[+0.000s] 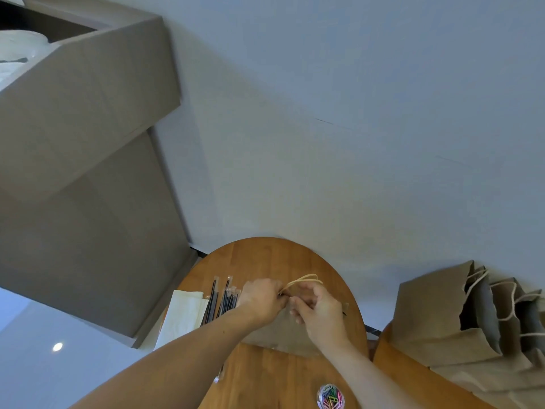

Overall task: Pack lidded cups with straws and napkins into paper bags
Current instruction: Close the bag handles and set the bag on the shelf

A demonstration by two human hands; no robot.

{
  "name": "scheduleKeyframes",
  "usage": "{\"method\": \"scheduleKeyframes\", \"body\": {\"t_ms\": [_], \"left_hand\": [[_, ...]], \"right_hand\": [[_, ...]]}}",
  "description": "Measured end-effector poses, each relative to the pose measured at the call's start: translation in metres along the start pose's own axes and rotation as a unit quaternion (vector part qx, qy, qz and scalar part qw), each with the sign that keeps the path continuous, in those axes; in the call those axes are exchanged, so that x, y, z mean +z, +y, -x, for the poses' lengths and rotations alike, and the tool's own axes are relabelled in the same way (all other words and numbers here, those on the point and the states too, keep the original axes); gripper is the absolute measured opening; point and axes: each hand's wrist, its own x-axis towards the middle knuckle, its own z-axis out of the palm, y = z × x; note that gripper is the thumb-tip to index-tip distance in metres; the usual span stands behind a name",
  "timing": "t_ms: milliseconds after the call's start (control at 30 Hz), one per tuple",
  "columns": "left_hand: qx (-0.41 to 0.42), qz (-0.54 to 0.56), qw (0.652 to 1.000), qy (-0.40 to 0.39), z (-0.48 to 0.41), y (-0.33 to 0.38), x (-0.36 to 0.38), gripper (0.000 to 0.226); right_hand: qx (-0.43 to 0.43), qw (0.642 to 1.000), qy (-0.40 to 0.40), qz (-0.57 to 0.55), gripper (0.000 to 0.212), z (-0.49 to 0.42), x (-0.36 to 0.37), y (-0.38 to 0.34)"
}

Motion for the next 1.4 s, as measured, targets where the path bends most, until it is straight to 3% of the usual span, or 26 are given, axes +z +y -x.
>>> {"method": "scheduleKeyframes", "body": {"t_ms": [267,433,567,800,1067,1400], "left_hand": [[0.006,0.006,1.0,-0.001,-0.001,-0.001,-0.001,0.024],[0.009,0.022,1.0,0.001,-0.001,-0.002,0.0,0.021],[0.012,0.01,1.0,0.003,-0.002,-0.002,0.001,0.023],[0.021,-0.01,1.0,0.003,-0.002,-0.004,0.0,0.025],[0.034,0.02,0.999,0.025,-0.002,-0.007,0.0,0.017],[0.053,0.019,0.998,0.018,-0.006,-0.008,-0.001,0.02]], "right_hand": [[-0.034,0.999,0.011,0.042,0.009,0.005,0.0,0.004],[-0.068,0.992,-0.014,0.107,0.028,0.006,-0.001,0.001],[-0.141,0.976,0.007,0.165,0.022,0.008,-0.003,0.001],[-0.194,0.967,0.027,0.164,0.019,0.001,-0.001,0.001],[-0.141,0.974,0.058,0.169,0.01,-0.014,-0.003,0.003],[-0.109,0.969,0.015,0.223,0.007,-0.029,-0.007,0.004]]}}
